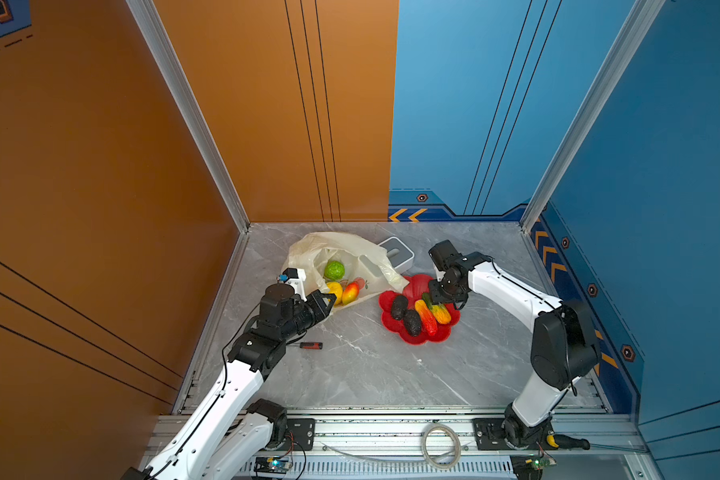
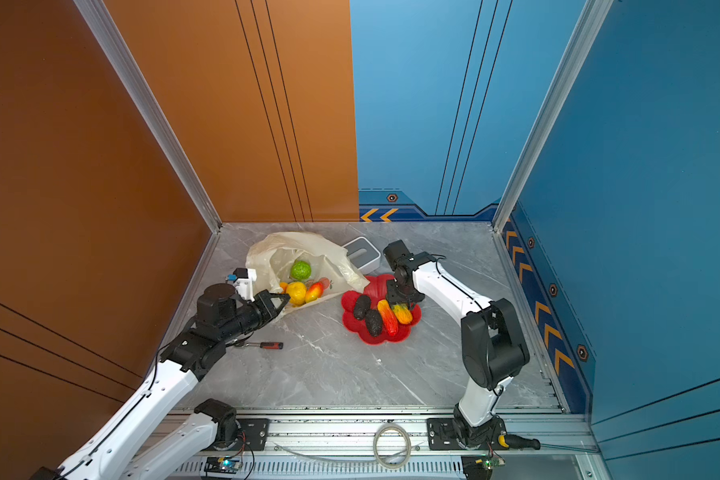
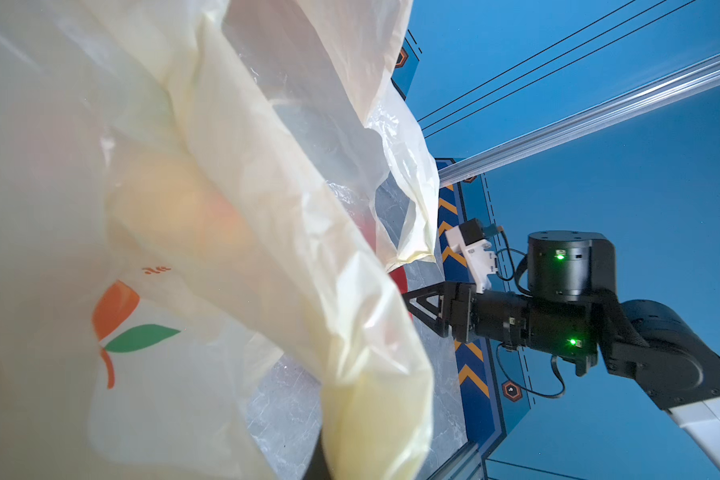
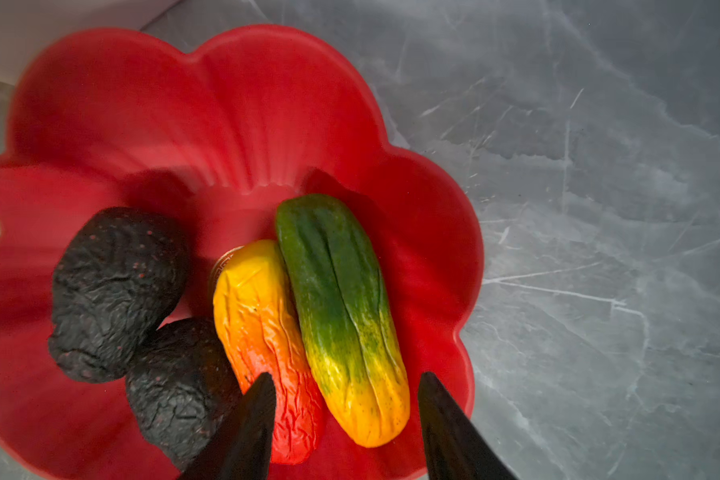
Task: Place the fruits into the plastic bag
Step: 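Lower the right gripper around the green-yellow cucumber and close on it, then lift the cucumber with the right gripper and carry it into the bag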
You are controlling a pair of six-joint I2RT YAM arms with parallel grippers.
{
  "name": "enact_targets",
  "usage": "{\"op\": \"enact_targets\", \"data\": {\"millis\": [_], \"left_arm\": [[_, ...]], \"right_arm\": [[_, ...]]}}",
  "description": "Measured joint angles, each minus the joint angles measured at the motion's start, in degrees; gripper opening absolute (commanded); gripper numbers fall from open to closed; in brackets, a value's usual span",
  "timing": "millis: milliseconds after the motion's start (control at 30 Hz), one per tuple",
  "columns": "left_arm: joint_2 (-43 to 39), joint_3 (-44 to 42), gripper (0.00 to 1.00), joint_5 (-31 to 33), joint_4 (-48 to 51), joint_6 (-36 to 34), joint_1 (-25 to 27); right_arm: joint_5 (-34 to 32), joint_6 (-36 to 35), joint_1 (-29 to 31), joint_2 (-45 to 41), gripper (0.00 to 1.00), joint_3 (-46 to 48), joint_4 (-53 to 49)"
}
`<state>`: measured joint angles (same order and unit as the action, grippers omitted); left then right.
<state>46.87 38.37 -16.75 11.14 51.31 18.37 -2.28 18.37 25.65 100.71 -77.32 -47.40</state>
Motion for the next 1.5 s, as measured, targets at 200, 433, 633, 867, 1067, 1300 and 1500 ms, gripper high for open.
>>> {"op": "enact_targets", "data": {"millis": [200, 433, 633, 867, 1067, 1300, 1500], "left_arm": [[-0.04, 0.00, 0.00, 0.00, 0.00, 0.00, 0.00], [-0.04, 0.00, 0.00, 0.00, 0.00, 0.00, -0.07], [0.11, 0.00, 0.00, -0.02, 0.00, -0.02, -0.39], [0.13, 0.00, 0.00, -0.02, 0.00, -0.02, -0.44], [0.13, 0.00, 0.00, -0.02, 0.00, 0.00, -0.44], [0.13, 0.00, 0.00, -0.04, 0.00, 0.00, -0.44], [0.13, 0.00, 0.00, -0.04, 0.00, 0.00, -0.44]], "right_arm": [[0.04, -0.61, 0.00, 4.87, 0.57, -0.02, -0.02], [-0.44, -0.83, 0.00, 6.40, 0.55, -1.20, -0.07], [-0.50, -1.05, 0.00, 7.85, 0.47, -1.77, -0.04], [-0.57, -1.64, 0.02, 7.93, 0.29, -1.81, -0.04], [-0.63, -1.44, 0.20, 6.43, 0.28, -1.81, -0.04], [-0.55, -0.26, 0.22, -0.92, 0.27, -1.79, -0.07], [4.50, 1.77, -0.81, -9.64, 0.28, -0.55, -0.09]]}}
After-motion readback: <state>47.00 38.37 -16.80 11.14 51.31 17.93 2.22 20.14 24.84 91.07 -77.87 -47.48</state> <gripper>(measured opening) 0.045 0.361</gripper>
